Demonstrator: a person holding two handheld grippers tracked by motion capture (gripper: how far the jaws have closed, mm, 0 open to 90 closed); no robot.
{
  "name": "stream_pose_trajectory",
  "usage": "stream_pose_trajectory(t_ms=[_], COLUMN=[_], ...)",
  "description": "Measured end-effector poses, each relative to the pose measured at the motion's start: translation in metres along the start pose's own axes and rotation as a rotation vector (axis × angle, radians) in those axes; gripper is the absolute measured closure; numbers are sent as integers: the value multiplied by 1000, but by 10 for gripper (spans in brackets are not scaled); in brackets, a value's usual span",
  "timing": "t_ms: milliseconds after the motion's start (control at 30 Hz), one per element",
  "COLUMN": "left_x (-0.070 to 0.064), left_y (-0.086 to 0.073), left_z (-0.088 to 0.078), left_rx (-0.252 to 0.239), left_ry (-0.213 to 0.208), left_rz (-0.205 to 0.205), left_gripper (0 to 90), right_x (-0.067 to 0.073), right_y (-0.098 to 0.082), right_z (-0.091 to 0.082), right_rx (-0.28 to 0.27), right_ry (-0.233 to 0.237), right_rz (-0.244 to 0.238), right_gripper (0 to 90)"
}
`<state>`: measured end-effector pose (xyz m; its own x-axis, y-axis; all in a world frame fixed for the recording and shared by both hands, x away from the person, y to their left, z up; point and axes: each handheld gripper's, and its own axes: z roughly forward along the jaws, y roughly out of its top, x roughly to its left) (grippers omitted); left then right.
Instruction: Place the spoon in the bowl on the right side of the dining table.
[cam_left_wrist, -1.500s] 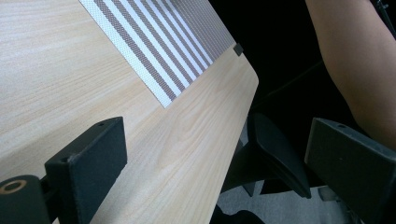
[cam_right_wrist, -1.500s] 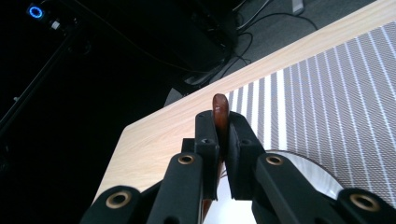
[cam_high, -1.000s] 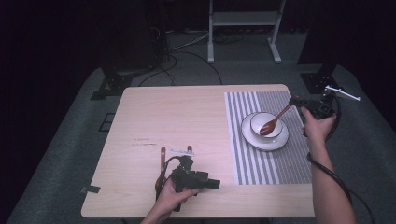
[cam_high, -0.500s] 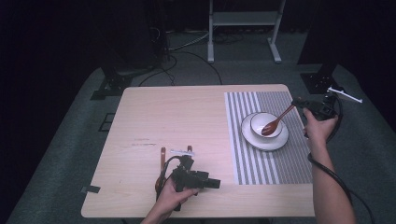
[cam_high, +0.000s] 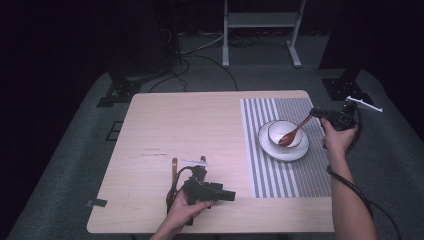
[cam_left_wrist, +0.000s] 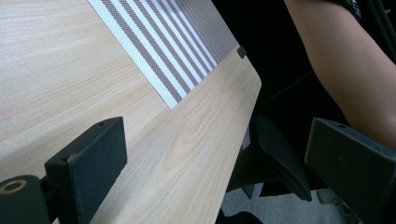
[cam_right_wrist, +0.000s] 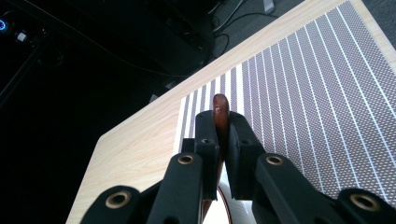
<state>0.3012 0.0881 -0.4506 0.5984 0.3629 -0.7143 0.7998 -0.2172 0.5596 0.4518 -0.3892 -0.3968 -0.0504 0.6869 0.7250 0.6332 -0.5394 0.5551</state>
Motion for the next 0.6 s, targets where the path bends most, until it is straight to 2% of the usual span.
stream_pose_trajectory(t_ms=[400, 600], left_x=[-1, -2], left_y=[-1, 0], left_z=[0, -1], left_rx=[0, -4], left_ry=[0, 2], left_rz=[2, 7], left_gripper=[44, 43], right_x=[-9, -14], right_y=[-7, -10], right_z=[5, 5], right_rx=[19, 21], right_ry=[1, -3], right_rz=[17, 25], right_gripper=[828, 744])
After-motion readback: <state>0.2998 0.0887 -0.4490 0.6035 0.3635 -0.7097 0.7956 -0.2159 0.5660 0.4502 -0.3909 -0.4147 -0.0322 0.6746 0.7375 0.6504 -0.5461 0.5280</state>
